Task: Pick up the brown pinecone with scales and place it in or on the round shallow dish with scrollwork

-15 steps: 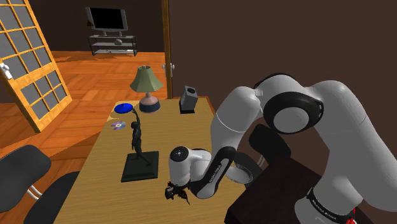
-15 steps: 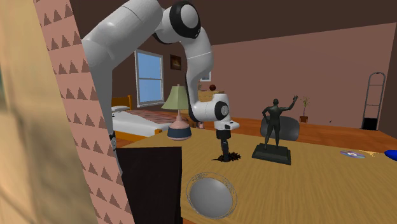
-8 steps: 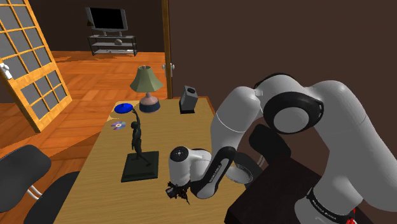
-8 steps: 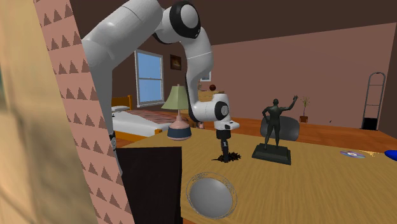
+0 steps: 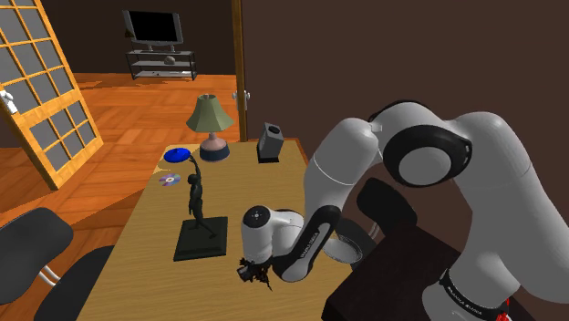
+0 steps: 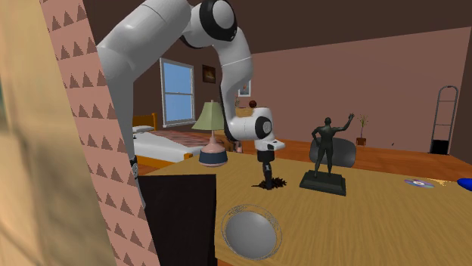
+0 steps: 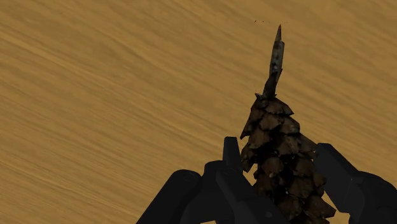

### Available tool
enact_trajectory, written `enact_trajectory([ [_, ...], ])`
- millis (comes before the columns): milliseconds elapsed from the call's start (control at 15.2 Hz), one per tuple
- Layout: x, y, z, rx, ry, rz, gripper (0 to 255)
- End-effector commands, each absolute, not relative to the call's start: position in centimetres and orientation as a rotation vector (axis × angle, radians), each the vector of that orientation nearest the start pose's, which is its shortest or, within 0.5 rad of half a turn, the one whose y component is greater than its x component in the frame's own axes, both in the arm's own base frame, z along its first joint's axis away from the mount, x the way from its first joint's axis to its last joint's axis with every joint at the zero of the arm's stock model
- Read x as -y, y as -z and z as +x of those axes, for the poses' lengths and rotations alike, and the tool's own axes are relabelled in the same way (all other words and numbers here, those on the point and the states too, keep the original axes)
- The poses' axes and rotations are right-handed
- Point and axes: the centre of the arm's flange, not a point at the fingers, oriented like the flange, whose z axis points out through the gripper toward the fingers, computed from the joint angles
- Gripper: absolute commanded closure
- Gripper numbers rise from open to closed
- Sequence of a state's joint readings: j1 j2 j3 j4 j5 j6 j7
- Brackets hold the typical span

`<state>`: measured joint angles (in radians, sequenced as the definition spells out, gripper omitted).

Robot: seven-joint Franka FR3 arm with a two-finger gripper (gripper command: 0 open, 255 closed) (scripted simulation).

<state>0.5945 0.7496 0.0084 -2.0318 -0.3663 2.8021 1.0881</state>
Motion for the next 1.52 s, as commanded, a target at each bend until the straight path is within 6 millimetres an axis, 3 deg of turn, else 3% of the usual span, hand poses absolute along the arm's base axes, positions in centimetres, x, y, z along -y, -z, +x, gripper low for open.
enact_trajectory([
  [0, -34.0, -8.3, 46.4, -0.229, 0.166, -3.192, 255],
  [1452, -34.0, -19.9, 46.4, -0.229, 0.166, -3.192, 255],
])
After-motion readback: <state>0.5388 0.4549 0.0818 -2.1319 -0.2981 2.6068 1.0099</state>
